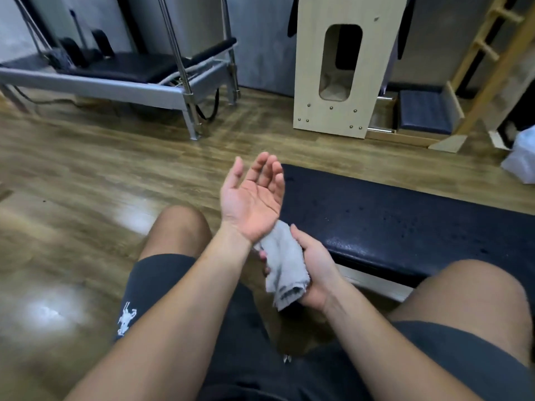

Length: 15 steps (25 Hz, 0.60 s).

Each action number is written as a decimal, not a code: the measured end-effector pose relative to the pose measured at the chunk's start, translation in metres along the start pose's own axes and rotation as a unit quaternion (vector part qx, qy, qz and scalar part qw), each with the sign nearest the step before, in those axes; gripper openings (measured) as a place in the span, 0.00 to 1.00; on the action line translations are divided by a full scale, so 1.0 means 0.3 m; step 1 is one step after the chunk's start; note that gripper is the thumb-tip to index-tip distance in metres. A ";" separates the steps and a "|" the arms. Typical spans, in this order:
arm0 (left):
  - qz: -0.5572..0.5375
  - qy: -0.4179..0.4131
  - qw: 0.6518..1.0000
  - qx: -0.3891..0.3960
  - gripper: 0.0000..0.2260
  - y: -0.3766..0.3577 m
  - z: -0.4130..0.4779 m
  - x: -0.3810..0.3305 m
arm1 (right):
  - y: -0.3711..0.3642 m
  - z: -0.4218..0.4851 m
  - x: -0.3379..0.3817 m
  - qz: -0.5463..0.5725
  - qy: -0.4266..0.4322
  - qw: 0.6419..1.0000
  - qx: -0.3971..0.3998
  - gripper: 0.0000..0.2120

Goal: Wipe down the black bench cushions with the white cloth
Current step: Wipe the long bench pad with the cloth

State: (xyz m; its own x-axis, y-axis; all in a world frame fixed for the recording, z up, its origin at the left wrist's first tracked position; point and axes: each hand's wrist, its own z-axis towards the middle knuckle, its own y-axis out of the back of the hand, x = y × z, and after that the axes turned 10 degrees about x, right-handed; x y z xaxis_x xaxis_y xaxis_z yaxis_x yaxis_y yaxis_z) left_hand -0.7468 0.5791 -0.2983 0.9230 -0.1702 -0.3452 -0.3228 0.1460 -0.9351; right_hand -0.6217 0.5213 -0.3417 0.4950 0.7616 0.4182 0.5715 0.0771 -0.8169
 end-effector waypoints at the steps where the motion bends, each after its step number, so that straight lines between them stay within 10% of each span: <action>1: 0.009 -0.014 1.000 -0.018 0.15 0.010 0.001 -0.031 | 0.028 -0.018 0.005 0.000 -0.003 1.000 -0.009 0.26; 5: 0.224 -0.007 0.962 -0.159 0.10 0.141 0.030 -0.109 | 0.181 -0.051 0.083 -0.061 0.051 0.990 -0.114 0.23; 8: 0.694 0.076 0.693 -0.177 0.05 0.322 0.030 -0.087 | 0.198 0.011 0.180 -0.127 0.126 0.969 -0.171 0.17; 11: 0.888 0.175 0.423 -0.030 0.23 0.458 0.058 -0.094 | 0.189 0.114 0.260 -0.326 0.185 0.893 -0.250 0.11; 15: 0.918 0.264 0.288 0.063 0.29 0.513 0.144 -0.151 | 0.175 0.285 0.360 -0.597 0.271 0.695 -0.296 0.09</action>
State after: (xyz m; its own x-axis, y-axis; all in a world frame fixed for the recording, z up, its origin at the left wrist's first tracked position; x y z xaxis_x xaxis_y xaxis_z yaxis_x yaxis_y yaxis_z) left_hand -0.8293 0.6515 -0.4230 -0.9516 0.1882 -0.2431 -0.1232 0.4910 0.8624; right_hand -0.5941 0.6625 -0.3735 -0.4806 0.0173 0.8767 0.8764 0.0454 0.4795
